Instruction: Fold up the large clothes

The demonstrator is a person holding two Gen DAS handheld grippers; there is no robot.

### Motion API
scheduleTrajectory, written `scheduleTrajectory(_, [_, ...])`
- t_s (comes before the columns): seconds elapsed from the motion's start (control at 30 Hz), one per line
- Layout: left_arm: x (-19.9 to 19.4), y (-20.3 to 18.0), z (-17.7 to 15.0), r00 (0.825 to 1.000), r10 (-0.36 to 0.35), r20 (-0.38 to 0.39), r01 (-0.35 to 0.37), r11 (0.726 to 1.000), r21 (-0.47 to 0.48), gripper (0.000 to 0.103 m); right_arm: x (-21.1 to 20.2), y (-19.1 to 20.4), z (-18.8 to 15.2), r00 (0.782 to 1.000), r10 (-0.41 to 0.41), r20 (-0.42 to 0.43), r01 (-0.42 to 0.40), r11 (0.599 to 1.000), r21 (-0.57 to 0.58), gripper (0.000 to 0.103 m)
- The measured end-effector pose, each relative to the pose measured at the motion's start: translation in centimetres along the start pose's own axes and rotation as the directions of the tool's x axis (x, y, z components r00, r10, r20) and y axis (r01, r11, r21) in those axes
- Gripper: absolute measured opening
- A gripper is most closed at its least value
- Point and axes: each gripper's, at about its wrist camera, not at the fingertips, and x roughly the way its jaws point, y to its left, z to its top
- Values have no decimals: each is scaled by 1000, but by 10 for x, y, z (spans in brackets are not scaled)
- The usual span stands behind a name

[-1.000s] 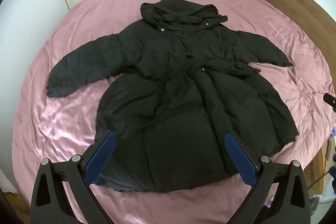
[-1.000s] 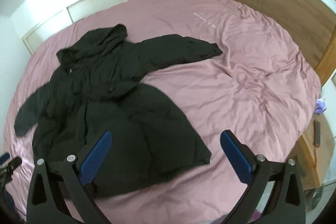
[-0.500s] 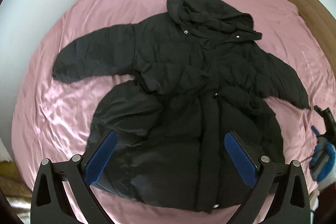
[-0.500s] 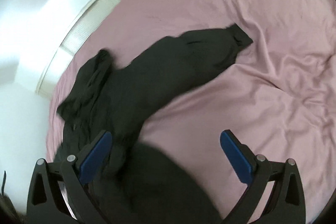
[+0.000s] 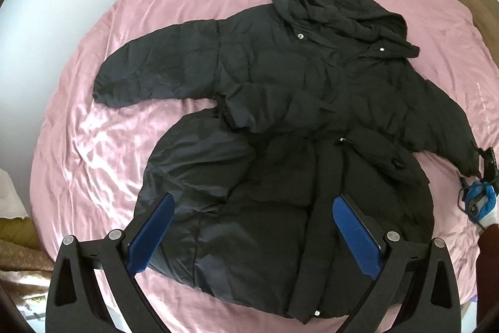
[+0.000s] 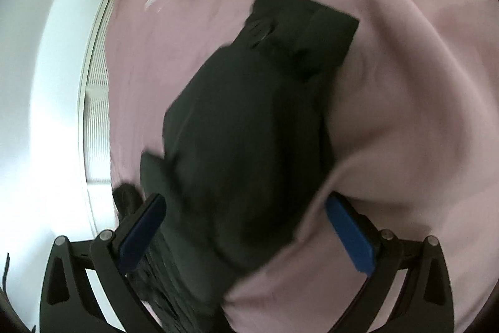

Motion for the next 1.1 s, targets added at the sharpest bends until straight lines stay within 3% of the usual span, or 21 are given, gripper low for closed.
scheduleTrajectory(0.07, [1,2,0,1000,4,-4,-4,1000,-7,101,5,-4,7,1000,21,10,-21,999,37,97])
scheduleTrajectory(0.17, [1,2,-2,1000,6,-8,-6,1000,-18,101,9,-12,19,999,30,22,-32,996,84,66])
scheduleTrajectory(0.23, [2,3,-3,1000,3,-10,-3,1000,-21,101,9,-15,25,998,56,20,-58,993,101,37])
scheduleTrajectory(0.33, [3,3,-3,1000,-15,-7,15,1000,-25,101,6,-3,28,997,72,11,-72,997,36,21])
scheduleTrajectory(0.53, [16,0,-1,996,-88,12,88,996,-10,100,-16,73,13,995,98,-18,-100,966,-239,14])
scheduleTrajectory(0.7, [34,12,-1,983,-180,25,180,984,-2,100,-29,145,-25,987,140,-74,-159,884,-440,14])
scheduleTrajectory(0.9, [45,62,-2,972,-231,37,232,973,-13,96,-31,231,-123,975,142,-168,-217,757,-617,14])
scheduleTrajectory(1.1, [45,132,6,981,-185,54,188,981,-42,96,4,276,-228,954,103,-280,-276,662,-696,14])
